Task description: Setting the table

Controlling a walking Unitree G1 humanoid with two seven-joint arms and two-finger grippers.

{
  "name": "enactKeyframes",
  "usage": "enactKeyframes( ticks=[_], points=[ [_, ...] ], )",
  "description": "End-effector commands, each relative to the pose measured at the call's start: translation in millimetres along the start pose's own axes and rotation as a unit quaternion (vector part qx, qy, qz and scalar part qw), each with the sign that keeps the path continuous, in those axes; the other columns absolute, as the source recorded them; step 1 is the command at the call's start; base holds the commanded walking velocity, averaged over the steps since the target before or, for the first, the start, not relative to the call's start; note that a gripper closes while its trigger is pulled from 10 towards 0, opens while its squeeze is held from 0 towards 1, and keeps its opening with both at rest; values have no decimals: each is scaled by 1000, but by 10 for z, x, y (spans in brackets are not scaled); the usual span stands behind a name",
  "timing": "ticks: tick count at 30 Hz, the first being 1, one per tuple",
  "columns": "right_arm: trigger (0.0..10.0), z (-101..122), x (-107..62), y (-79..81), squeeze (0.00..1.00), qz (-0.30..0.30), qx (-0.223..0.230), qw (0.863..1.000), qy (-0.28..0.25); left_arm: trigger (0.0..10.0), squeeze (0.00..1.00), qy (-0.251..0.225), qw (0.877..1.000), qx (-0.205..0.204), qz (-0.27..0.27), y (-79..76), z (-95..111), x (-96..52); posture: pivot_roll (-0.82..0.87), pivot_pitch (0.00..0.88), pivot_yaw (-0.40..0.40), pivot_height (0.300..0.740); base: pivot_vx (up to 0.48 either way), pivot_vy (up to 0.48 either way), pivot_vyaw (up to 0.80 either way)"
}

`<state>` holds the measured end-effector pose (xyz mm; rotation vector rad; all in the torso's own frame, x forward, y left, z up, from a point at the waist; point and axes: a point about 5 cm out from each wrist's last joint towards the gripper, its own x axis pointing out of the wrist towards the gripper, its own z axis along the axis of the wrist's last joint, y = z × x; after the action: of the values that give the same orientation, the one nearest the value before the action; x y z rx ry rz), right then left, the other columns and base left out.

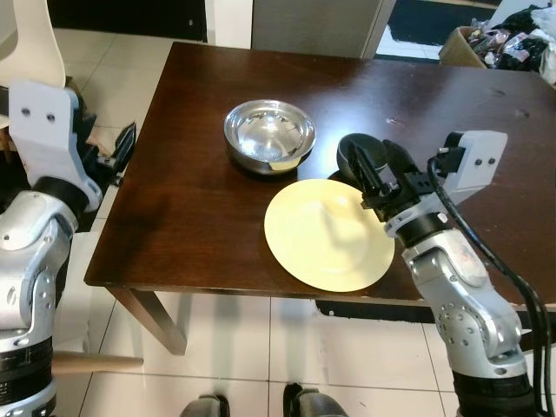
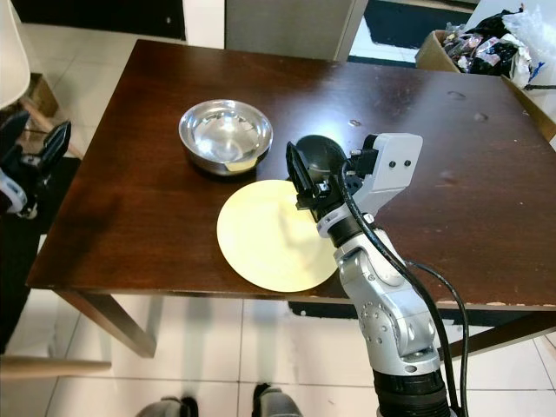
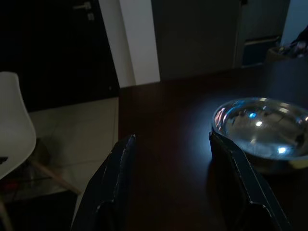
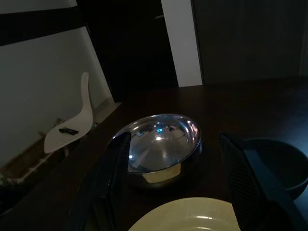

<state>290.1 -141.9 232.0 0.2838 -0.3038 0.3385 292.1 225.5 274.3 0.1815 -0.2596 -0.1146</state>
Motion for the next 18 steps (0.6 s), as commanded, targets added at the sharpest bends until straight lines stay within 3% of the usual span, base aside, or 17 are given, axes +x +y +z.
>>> enactKeyframes(
  ticks=[1, 10, 18],
  points=[
    [10000, -32, 0, -15, 0, -10, 6, 1000, 1, 10000, 0, 11, 1000, -11, 2, -13, -66, 2, -30, 50, 36, 740, 0, 0, 0],
    [10000, -124, 55, 132, 0, -2, 42, 999, 1, 10000, 0, 15, 999, -31, 10, -99, -121, 3, -24, 48, 37, 740, 0, 0, 0],
    [10000, -130, 53, 151, 0, -3, 59, 998, -1, 10000, 0, 17, 999, -27, 12, -123, -139, -24, -23, 55, 33, 740, 0, 0, 0]
  ],
)
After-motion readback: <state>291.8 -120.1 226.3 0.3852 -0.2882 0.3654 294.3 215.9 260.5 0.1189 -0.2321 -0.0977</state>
